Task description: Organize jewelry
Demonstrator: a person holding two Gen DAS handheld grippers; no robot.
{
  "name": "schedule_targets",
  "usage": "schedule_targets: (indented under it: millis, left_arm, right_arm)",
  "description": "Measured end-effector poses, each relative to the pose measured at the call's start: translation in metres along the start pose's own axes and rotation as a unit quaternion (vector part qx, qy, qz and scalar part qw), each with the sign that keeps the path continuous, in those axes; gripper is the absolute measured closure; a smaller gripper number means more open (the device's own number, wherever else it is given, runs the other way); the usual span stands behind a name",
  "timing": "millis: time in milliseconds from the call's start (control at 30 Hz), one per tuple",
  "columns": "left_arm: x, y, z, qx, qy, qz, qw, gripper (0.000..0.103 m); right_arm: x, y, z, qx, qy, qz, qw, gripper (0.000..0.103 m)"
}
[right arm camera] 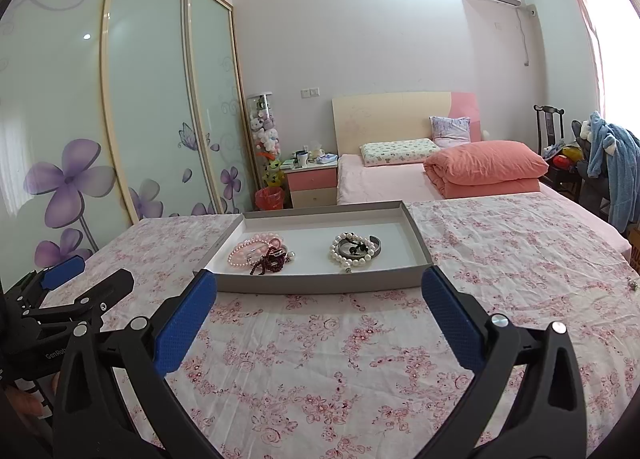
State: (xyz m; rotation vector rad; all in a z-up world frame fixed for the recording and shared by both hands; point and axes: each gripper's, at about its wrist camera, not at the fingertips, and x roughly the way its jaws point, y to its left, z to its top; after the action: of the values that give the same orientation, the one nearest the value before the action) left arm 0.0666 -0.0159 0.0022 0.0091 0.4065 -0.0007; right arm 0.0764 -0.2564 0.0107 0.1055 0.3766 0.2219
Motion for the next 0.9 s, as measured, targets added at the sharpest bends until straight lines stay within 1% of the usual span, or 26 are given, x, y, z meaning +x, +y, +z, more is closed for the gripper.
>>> schedule_targets:
  millis: [900]
  left_arm:
    - [0.0029, -0.0022, -0.0023, -0.001, 0.006, -0.002, 1.0000, 0.004]
  right_arm:
    - [-0.0006, -0.0018, -0.0025, 0.002, 0.001, -0.001, 1.000, 0.002]
